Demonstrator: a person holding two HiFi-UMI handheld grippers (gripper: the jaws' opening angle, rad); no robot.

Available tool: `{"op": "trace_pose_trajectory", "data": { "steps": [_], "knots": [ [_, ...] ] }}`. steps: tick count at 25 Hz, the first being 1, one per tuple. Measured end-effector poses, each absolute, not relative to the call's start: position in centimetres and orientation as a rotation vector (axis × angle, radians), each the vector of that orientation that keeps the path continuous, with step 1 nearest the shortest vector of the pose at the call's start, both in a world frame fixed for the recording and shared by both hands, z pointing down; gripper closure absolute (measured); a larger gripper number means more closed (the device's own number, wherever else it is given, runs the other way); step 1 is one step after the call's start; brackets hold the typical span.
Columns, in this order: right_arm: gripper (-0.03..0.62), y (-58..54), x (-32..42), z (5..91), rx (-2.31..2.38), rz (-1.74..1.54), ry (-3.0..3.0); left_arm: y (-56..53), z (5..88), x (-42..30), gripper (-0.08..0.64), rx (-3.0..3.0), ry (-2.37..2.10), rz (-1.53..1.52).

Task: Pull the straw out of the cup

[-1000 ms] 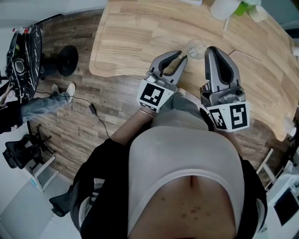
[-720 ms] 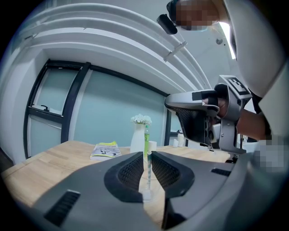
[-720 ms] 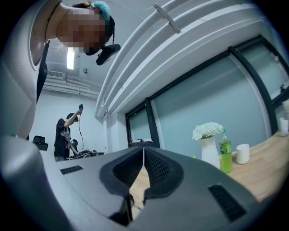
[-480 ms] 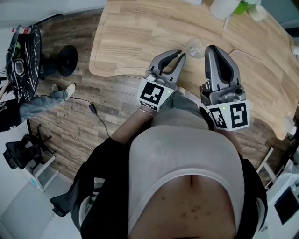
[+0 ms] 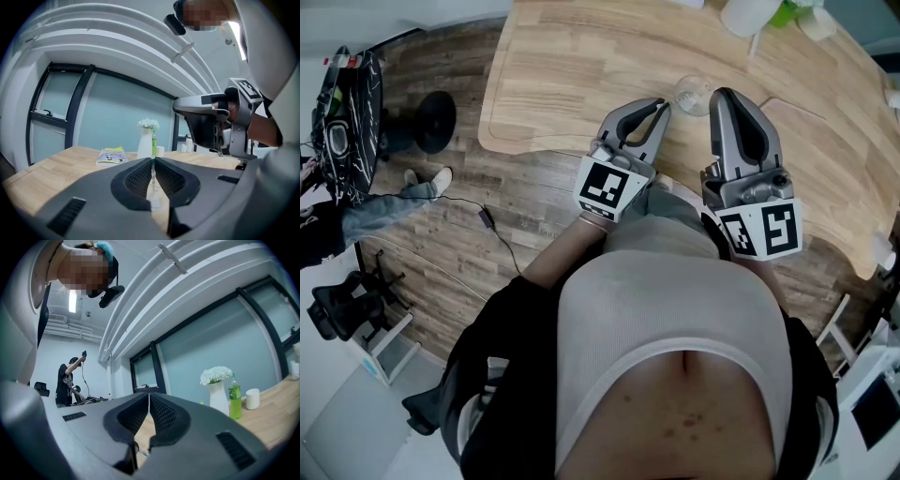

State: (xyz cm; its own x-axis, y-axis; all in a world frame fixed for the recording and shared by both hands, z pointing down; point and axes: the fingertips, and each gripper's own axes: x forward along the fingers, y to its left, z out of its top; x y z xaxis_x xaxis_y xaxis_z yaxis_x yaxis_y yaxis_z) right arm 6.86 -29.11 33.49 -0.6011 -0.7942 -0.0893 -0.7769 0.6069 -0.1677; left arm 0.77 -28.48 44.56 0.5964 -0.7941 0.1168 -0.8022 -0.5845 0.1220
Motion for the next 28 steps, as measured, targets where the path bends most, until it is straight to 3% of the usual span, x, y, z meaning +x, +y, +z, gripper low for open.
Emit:
{"op": "trace_pose_trajectory", "data": {
  "steps": [28],
  "knots": [
    [0.561,-28.8,6.7,32.6,-1.323,-0.141,2.649,-28.4,43.2,-0.5,0.532,2.650,-1.365,0.074]
  ]
}}
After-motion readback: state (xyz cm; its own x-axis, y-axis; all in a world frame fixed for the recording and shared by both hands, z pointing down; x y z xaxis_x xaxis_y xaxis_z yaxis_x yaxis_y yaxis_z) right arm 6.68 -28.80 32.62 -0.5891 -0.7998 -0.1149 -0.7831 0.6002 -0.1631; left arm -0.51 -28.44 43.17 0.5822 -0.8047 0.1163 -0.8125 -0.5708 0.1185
